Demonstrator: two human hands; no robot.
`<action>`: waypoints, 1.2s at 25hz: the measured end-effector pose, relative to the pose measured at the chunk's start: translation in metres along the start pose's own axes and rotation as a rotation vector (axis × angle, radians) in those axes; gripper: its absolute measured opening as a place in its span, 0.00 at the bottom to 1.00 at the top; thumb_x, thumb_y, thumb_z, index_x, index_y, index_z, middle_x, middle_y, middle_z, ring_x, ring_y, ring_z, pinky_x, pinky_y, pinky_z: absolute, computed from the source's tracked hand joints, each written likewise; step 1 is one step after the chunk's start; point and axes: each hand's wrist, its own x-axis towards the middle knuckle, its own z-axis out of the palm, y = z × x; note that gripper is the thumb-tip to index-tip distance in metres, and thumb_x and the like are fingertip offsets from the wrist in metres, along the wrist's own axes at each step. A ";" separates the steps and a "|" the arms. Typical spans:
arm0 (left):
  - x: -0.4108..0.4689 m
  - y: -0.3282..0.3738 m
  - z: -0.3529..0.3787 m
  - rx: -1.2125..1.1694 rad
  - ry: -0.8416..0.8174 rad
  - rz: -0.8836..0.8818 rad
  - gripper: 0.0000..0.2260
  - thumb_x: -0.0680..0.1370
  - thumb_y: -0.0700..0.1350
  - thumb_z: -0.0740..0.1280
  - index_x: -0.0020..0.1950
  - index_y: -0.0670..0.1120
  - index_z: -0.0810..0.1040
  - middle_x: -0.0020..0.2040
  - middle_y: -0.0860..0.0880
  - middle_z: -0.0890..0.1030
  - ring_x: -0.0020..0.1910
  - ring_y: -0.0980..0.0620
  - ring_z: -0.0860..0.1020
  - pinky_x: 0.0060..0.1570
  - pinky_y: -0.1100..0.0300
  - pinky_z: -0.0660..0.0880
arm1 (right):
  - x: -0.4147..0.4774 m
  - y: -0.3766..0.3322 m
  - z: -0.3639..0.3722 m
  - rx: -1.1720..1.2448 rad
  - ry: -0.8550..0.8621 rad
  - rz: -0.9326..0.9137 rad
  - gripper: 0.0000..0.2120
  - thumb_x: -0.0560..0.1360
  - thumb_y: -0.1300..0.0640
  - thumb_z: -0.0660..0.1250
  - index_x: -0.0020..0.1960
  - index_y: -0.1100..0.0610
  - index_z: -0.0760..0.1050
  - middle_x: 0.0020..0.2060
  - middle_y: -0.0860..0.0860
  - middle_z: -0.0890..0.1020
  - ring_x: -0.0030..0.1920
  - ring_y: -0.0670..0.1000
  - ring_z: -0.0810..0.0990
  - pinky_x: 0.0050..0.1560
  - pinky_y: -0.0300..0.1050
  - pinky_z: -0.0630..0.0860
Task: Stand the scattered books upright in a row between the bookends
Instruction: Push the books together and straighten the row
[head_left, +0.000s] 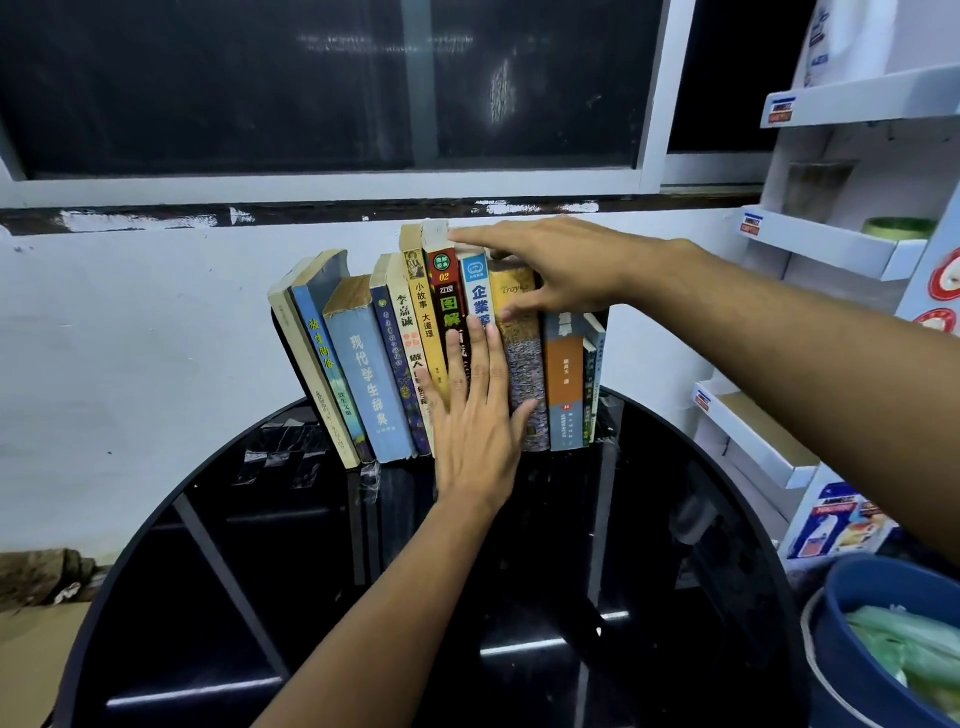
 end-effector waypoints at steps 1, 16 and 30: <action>0.001 0.000 0.003 0.025 -0.001 0.003 0.40 0.82 0.66 0.50 0.80 0.46 0.32 0.81 0.47 0.32 0.79 0.46 0.31 0.75 0.37 0.33 | 0.000 0.001 0.001 -0.008 0.016 -0.009 0.42 0.76 0.46 0.72 0.81 0.43 0.50 0.76 0.47 0.68 0.73 0.52 0.69 0.68 0.54 0.67; 0.002 -0.005 0.016 0.131 0.076 0.020 0.40 0.83 0.65 0.52 0.80 0.45 0.33 0.80 0.47 0.32 0.79 0.45 0.32 0.76 0.37 0.37 | 0.003 -0.002 0.010 -0.041 0.121 0.004 0.40 0.76 0.46 0.72 0.80 0.42 0.54 0.75 0.47 0.70 0.72 0.54 0.70 0.67 0.57 0.66; 0.003 -0.008 0.016 0.165 0.075 0.028 0.40 0.82 0.67 0.49 0.81 0.44 0.34 0.81 0.45 0.34 0.78 0.46 0.30 0.76 0.38 0.37 | 0.005 -0.002 0.009 -0.073 0.101 0.010 0.40 0.76 0.44 0.71 0.80 0.42 0.52 0.76 0.47 0.68 0.73 0.53 0.69 0.67 0.56 0.66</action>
